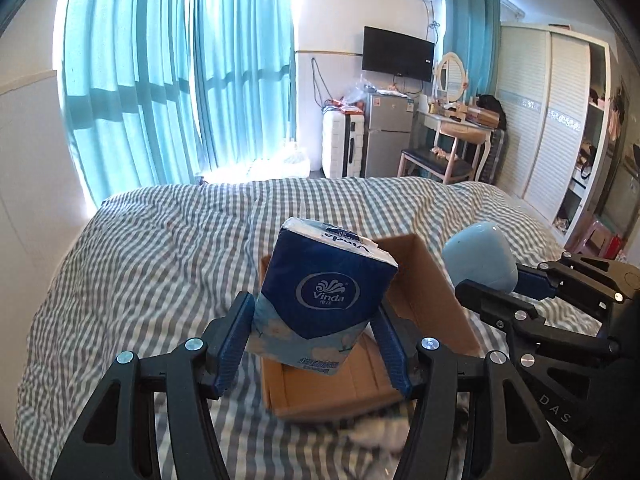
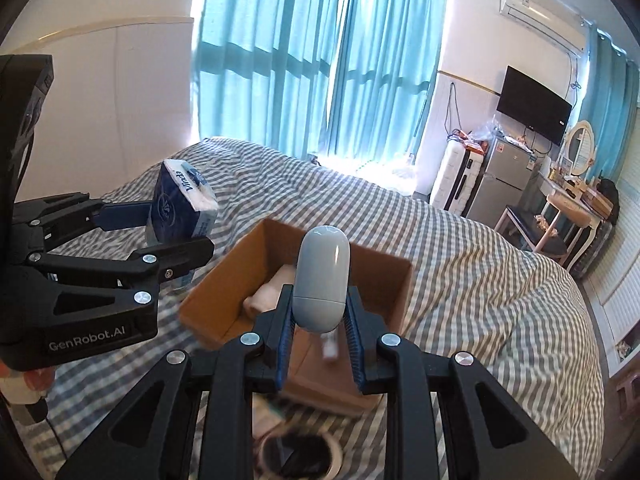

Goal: Organize objects
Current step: 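Carry the tissue pack and pale blue case into the box and release both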

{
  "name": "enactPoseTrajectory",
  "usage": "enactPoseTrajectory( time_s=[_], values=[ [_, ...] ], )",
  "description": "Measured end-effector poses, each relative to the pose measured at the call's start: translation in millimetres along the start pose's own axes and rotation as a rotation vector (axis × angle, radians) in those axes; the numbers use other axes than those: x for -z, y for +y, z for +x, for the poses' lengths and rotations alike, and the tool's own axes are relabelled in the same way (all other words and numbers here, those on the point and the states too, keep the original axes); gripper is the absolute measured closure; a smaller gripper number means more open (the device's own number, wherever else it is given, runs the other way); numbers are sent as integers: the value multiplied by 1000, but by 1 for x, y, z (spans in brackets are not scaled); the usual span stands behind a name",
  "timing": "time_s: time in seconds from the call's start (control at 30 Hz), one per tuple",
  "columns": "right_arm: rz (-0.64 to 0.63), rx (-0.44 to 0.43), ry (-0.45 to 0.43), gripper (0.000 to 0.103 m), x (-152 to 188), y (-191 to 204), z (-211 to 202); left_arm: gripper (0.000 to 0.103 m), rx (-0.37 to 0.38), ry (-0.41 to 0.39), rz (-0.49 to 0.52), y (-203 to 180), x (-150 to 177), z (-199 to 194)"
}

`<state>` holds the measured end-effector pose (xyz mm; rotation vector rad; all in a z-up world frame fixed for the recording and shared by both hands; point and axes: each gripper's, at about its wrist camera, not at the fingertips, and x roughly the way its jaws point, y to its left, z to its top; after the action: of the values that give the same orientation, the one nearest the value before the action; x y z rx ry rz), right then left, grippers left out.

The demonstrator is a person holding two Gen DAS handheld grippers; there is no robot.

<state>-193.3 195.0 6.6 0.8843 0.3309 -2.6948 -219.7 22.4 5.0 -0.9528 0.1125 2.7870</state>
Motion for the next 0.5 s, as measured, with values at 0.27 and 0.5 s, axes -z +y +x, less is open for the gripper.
enactPoseTrajectory(
  time_s=[0.27,0.5],
  values=[
    [7,-2,65,80,-21,-30,77,42,6,72,-5,6,-12,71],
    [48,-39,141,80,-9,-45,124,42,29,145,16,4,1,119]
  ],
)
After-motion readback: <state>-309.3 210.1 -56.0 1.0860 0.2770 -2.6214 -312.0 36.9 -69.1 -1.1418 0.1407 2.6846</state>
